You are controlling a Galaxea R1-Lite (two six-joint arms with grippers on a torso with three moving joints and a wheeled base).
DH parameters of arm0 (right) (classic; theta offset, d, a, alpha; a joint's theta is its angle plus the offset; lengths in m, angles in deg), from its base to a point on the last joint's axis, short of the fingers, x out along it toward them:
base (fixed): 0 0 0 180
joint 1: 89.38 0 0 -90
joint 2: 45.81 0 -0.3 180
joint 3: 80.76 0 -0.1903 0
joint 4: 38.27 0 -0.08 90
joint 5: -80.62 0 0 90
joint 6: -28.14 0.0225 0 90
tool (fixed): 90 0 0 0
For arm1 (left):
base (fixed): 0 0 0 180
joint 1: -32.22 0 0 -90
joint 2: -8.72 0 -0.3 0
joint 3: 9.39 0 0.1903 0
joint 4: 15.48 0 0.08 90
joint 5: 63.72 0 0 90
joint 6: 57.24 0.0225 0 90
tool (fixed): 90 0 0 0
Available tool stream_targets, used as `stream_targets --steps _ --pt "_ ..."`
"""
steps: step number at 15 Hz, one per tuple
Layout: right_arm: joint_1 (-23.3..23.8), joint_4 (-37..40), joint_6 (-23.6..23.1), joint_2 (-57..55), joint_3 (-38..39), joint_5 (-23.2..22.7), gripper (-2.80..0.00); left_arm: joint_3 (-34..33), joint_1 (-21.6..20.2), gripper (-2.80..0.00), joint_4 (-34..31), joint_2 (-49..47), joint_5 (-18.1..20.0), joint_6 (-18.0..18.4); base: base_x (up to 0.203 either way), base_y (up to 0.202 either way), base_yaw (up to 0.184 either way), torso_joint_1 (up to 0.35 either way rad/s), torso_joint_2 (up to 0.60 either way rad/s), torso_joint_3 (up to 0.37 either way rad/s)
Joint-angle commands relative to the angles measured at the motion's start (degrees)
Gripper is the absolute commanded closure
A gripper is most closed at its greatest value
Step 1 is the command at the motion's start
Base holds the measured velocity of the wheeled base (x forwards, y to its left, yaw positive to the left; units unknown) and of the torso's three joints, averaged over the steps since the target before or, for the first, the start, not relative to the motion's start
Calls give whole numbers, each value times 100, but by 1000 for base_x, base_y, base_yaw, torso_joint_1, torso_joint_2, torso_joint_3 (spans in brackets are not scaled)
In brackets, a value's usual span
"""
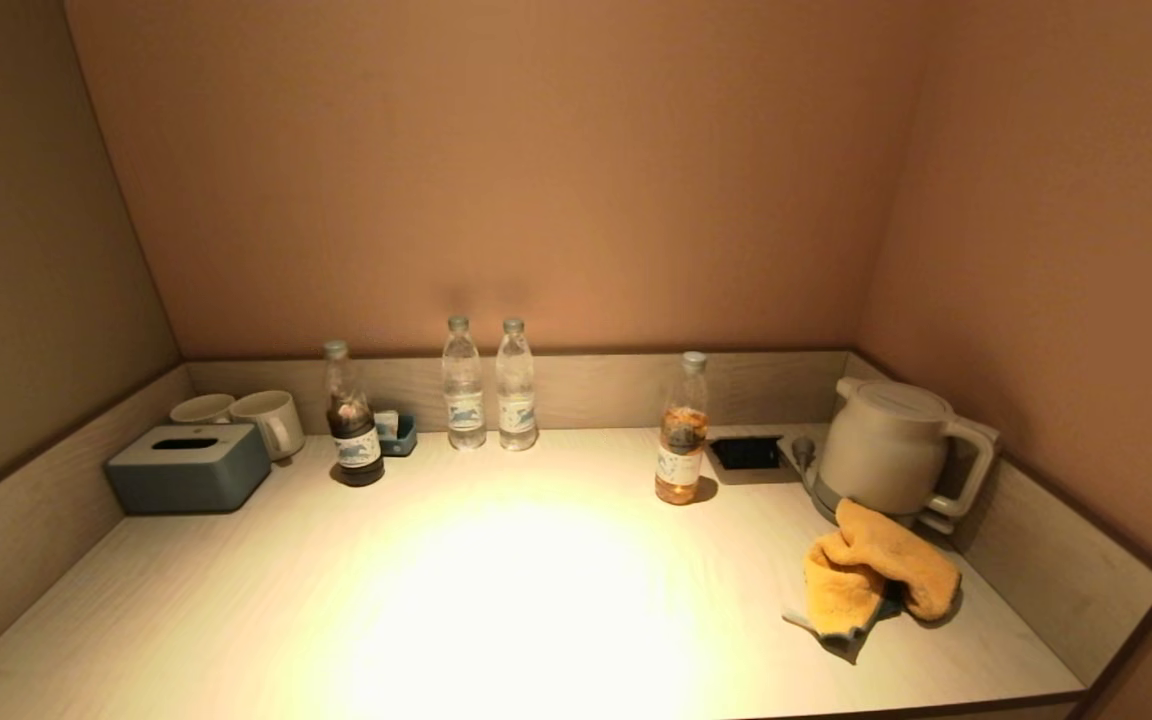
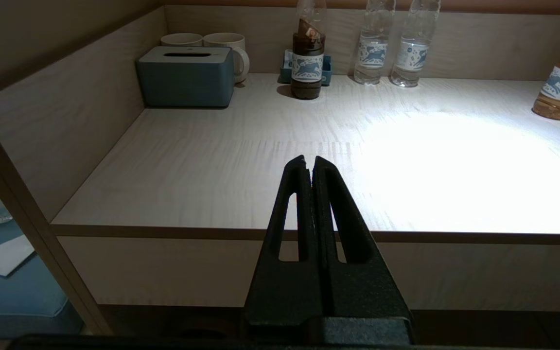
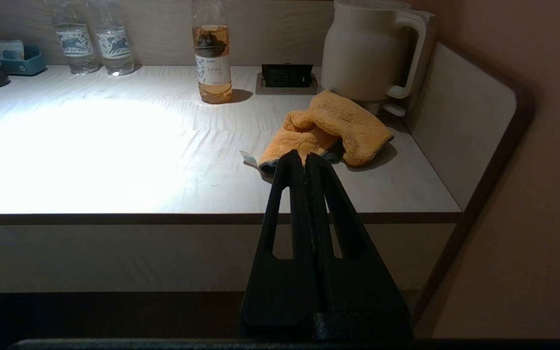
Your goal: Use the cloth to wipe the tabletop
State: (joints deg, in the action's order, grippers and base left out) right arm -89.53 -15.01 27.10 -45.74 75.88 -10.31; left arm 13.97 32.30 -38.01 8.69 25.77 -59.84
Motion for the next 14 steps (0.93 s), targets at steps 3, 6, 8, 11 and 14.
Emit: stream_targets --steps 3,6,8,11,14 --pt "5 2 -2 -7 0 5 0 0 1 0 -5 2 -2 -3 0 0 0 0 0 0" --pt "-2 2 -2 -7 0 5 0 0 1 0 -3 2 -2 -3 0 0 0 0 0 0" --pt "-2 2 7 -7 0 40 0 0 1 0 -5 2 -2 -3 0 0 0 0 0 0" --pt "-2 2 25 -7 0 40 0 0 1 0 -5 2 -2 -3 0 0 0 0 0 0" --pt "3 -7 33 -7 0 31 0 0 1 0 4 2 -2 -3 0 0 0 0 0 0"
